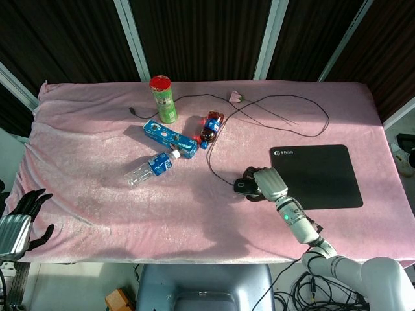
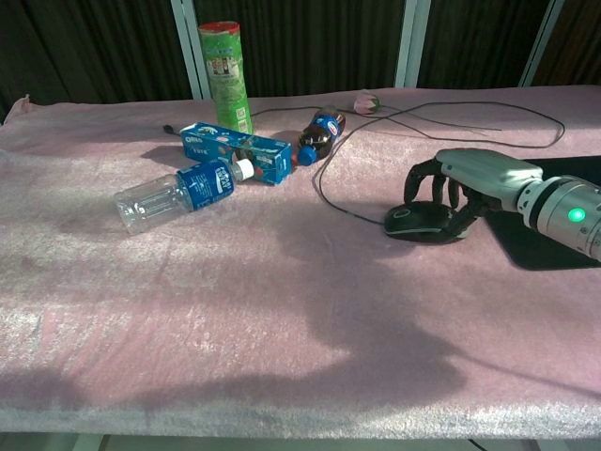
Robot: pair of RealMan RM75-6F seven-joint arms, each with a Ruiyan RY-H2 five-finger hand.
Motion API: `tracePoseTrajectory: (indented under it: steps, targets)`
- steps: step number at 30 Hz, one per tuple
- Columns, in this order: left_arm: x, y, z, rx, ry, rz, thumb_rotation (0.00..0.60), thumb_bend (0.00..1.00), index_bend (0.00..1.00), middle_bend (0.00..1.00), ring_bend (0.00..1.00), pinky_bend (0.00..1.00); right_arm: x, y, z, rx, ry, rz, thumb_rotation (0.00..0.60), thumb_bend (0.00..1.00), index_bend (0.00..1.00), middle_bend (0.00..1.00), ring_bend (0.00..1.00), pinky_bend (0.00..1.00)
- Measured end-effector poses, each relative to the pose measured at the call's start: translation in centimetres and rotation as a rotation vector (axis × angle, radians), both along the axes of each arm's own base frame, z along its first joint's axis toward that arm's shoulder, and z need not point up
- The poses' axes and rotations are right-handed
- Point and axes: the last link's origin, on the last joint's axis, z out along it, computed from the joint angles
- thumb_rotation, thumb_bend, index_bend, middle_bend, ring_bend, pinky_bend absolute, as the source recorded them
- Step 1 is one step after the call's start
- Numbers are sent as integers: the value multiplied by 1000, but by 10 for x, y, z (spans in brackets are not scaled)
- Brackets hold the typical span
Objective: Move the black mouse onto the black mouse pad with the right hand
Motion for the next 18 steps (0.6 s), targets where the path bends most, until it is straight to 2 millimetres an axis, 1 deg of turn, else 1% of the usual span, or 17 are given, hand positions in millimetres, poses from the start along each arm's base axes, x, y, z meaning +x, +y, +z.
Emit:
tracePoseTrajectory:
  steps: [3, 5, 8, 11, 14, 16, 17, 18]
  targets:
    - [0, 0, 0, -2, -2, -1, 600, 353, 188, 102, 84, 426, -2, -2, 2, -57, -4, 3, 600, 430, 774, 626, 723, 798]
    - [0, 0, 0, 0, -3, -2, 600, 353, 188, 102, 84, 426, -4, -3, 4, -93, -9, 2, 600, 435, 802, 633, 730, 806]
    - [0, 0, 1, 0, -4, 0, 600, 353, 188, 103, 85, 427, -8, -4, 10, -147, -25, -1, 600, 435, 817, 633, 730, 806]
    - [-1, 0, 2, 1, -8, 3, 600, 353, 188, 103, 85, 427, -13, -3, 21, -198, -44, 4, 600, 435, 817, 632, 730, 806]
    - [-2, 0, 2, 2, -13, 9, 600, 353, 188, 103, 85, 427, -23, -1, 40, -258, -47, 6, 600, 435, 817, 632, 730, 806]
    - [-2, 0, 3, 2, -18, 12, 600, 353, 188, 103, 85, 427, -36, 3, 59, -298, -26, -4, 600, 435, 817, 633, 730, 806]
    - [-2, 0, 3, 2, -20, 13, 600, 353, 188, 103, 85, 427, -40, 4, 64, -307, -16, -8, 600, 435, 817, 633, 730, 806]
    - [-2, -1, 4, 3, -22, 15, 600, 353, 188, 103, 85, 427, -50, 7, 74, -325, 7, -20, 600, 435, 817, 633, 730, 806]
